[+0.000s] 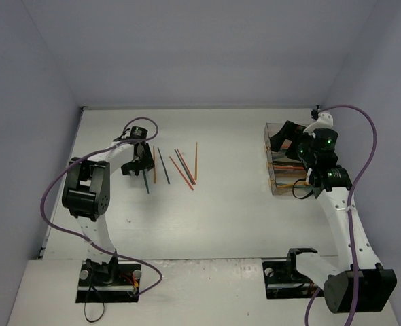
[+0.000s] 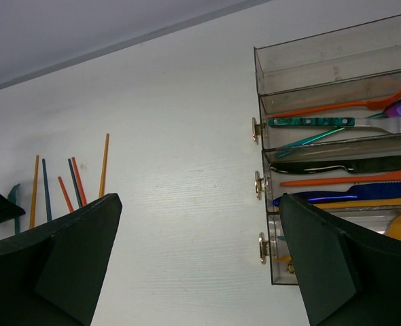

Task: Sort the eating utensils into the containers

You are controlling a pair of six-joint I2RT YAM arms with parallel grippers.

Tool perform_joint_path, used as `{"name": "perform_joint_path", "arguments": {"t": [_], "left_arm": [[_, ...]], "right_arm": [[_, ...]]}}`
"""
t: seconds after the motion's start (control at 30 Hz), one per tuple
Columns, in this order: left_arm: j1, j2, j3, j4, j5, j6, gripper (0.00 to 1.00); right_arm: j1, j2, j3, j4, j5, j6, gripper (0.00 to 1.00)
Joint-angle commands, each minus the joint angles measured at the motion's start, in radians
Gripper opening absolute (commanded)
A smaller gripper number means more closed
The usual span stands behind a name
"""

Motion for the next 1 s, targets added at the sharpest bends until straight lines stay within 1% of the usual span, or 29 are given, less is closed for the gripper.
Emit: {"name": "perform_joint_path", "arguments": {"t": [0.0, 0.13, 0.2, 0.23, 0.37, 0.5, 0.6, 0.7, 0.77, 0.83, 0.87, 0.97], "left_arm": [[0.001, 0.02, 0.052, 0.027, -0.024, -0.005, 0.58], [0.0, 0.047, 0.054, 0.039, -0.031, -0.007, 0.41], [0.001, 0.06, 0.059, 0.039, -0.031, -0.009, 0.3], [0.0, 0.07, 0.059, 0.039, -0.033, -0.009, 0.21], [0.001, 0.083, 0.061, 0.042, -0.036, -0.005, 0.01], [0.0, 0.045, 0.058, 0.042, -0.013, 0.006, 0.0], [-0.001, -0.056, 0.042, 0.053, 0.026, 0.015, 0.0], [-0.005, -0.169, 0.02, 0.099, 0.111, 0.029, 0.0], [-0.013, -0.233, 0.008, 0.13, 0.204, 0.041, 0.0], [-0.026, -0.306, -0.003, 0.168, 0.278, 0.064, 0.0], [-0.032, -0.331, -0.007, 0.184, 0.338, 0.075, 0.0], [-0.071, -0.41, -0.021, 0.235, 0.432, 0.117, 0.0]], "right_arm": [[0.008, -0.029, -0.001, 0.023, -0.04, -0.024, 1.0], [0.008, -0.045, -0.011, 0.012, -0.047, -0.033, 1.0], [0.008, -0.05, -0.012, 0.013, -0.072, -0.034, 1.0], [0.01, -0.05, -0.012, 0.011, -0.099, -0.034, 1.0], [0.018, -0.044, -0.009, 0.011, -0.15, -0.039, 1.0], [0.033, -0.034, 0.002, 0.012, -0.198, -0.046, 1.0], [0.078, -0.017, 0.023, 0.012, -0.23, -0.053, 1.0], [0.113, 0.016, 0.055, 0.014, -0.283, -0.056, 1.0], [0.138, 0.048, 0.086, 0.014, -0.323, -0.057, 1.0], [0.159, 0.069, 0.108, 0.014, -0.339, -0.061, 1.0], [0.178, 0.087, 0.127, 0.014, -0.346, -0.064, 1.0], [0.215, 0.134, 0.165, 0.016, -0.371, -0.065, 1.0]]}}
